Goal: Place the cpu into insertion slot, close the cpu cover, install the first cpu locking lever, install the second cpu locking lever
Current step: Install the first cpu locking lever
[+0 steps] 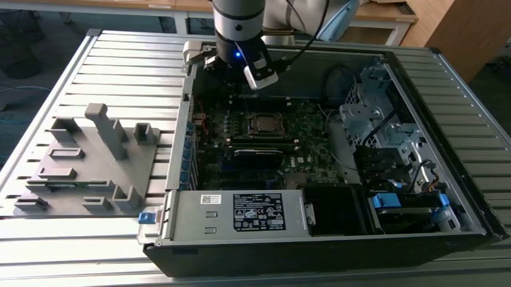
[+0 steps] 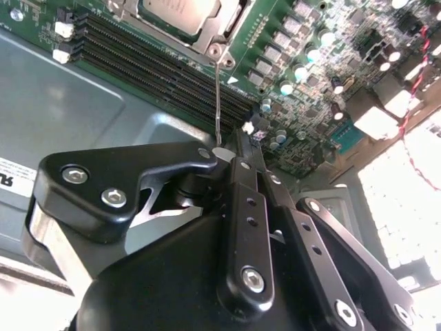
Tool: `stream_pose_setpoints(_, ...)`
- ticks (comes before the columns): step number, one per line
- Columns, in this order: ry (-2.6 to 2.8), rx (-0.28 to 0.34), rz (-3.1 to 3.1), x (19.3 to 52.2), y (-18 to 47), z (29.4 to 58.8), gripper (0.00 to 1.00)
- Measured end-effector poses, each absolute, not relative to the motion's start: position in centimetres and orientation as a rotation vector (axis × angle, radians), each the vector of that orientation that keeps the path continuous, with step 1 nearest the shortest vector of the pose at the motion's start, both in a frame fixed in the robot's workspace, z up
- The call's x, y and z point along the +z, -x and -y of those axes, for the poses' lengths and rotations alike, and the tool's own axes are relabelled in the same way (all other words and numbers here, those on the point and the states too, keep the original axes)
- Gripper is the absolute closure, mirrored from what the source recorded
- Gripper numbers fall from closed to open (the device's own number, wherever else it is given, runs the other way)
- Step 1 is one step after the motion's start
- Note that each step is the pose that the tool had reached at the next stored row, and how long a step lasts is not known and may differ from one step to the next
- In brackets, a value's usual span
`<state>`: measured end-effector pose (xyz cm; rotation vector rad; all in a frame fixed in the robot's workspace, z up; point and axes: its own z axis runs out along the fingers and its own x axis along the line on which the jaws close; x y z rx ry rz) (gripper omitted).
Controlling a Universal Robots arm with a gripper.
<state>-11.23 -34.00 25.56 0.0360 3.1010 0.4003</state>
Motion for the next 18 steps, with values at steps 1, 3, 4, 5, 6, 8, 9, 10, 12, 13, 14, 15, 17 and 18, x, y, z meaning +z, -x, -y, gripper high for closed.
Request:
stream_pose_setpoints(1, -0.036, 0.406, -3.100, 25.6, 11.2, 34.0, 0.90)
stream_pose_setpoints(3, -0.036, 0.406, -3.100, 25.6, 11.2, 34.0, 0.90)
stream_pose_setpoints(4, -0.036, 0.406, -3.100, 25.5, 11.2, 34.0, 0.90)
stream_pose_setpoints(5, -0.036, 0.406, -3.100, 25.5, 11.2, 34.0, 0.90)
stream_pose_setpoints(6, -0.036, 0.406, -3.101, 25.5, 11.2, 34.0, 0.90)
stream_pose_setpoints(8, -0.036, 0.406, -3.100, 25.4, 10.9, 34.0, 0.90)
stream_pose_setpoints(9, -0.036, 0.406, -3.100, 25.4, 10.8, 34.0, 0.90)
stream_pose_setpoints(10, -0.036, 0.406, -3.100, 25.4, 10.6, 34.0, 0.90)
stream_pose_setpoints(12, -0.036, 0.406, -3.100, 25.3, 10.2, 34.0, 0.90)
stream_pose_setpoints(13, -0.037, 0.406, -3.100, 25.3, 9.9, 34.0, 0.90)
stream_pose_setpoints(14, -0.036, 0.406, -3.100, 25.3, 9.6, 34.0, 0.90)
stream_pose_setpoints(15, -0.036, 0.406, -3.100, 25.2, 9.3, 34.0, 0.90)
stream_pose_setpoints(17, -0.037, 0.406, -3.100, 25.2, 8.7, 34.0, 0.90)
stream_pose_setpoints(18, -0.037, 0.406, -3.100, 25.2, 8.4, 34.0, 0.90)
